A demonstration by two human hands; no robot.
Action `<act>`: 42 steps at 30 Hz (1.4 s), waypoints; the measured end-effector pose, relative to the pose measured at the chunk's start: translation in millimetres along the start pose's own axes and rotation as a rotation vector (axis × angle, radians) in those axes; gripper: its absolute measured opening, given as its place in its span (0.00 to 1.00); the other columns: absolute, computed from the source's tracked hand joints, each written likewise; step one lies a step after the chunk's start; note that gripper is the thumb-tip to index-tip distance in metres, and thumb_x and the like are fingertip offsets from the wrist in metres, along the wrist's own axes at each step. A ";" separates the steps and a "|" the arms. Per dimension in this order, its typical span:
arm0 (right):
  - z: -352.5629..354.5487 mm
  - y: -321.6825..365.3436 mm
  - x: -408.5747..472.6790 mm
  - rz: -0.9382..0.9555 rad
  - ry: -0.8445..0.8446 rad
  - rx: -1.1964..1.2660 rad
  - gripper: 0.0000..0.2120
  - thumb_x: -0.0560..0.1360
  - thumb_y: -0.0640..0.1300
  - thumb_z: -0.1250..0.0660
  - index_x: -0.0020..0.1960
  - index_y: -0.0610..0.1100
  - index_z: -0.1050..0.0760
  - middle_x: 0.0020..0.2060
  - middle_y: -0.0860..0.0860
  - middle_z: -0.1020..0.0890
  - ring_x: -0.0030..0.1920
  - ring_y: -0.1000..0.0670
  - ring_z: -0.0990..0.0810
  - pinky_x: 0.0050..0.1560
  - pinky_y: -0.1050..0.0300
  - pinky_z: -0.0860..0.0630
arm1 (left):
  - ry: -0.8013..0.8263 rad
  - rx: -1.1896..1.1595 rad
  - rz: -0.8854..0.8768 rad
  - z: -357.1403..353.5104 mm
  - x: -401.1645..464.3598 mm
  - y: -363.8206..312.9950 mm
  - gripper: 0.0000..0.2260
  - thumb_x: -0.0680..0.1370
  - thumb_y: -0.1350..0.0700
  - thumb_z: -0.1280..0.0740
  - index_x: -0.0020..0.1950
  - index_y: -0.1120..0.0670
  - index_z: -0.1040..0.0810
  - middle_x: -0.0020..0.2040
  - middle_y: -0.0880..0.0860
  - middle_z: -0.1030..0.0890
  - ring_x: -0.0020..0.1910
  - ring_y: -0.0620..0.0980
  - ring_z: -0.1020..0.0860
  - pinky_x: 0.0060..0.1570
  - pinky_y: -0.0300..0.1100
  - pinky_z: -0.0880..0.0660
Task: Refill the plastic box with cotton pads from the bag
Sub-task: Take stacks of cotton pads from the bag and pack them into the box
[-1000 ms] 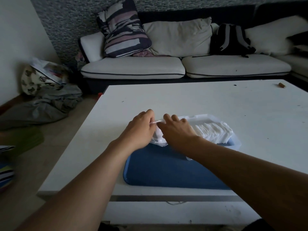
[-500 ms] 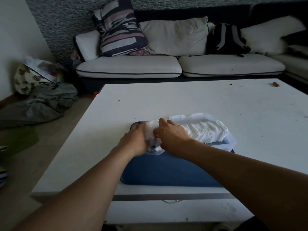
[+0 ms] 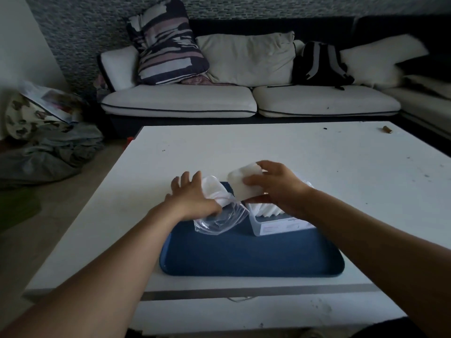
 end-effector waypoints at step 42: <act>127.1 -17.5 7.6 -0.334 -0.290 -1.260 0.26 0.65 0.56 0.19 0.50 0.38 0.19 0.44 0.46 0.18 0.45 0.46 0.20 0.43 0.57 0.25 | 0.007 0.424 -0.549 -68.3 -12.8 -106.4 0.20 0.84 0.41 0.45 0.70 0.51 0.30 0.70 0.53 0.30 0.66 0.58 0.27 0.60 0.54 0.26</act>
Point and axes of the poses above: each hand's wrist, its own x-axis towards the middle knuckle, its own z-axis out of the back of the hand, y = z × x, the point moved 3 cm from there along x, towards the middle knuckle
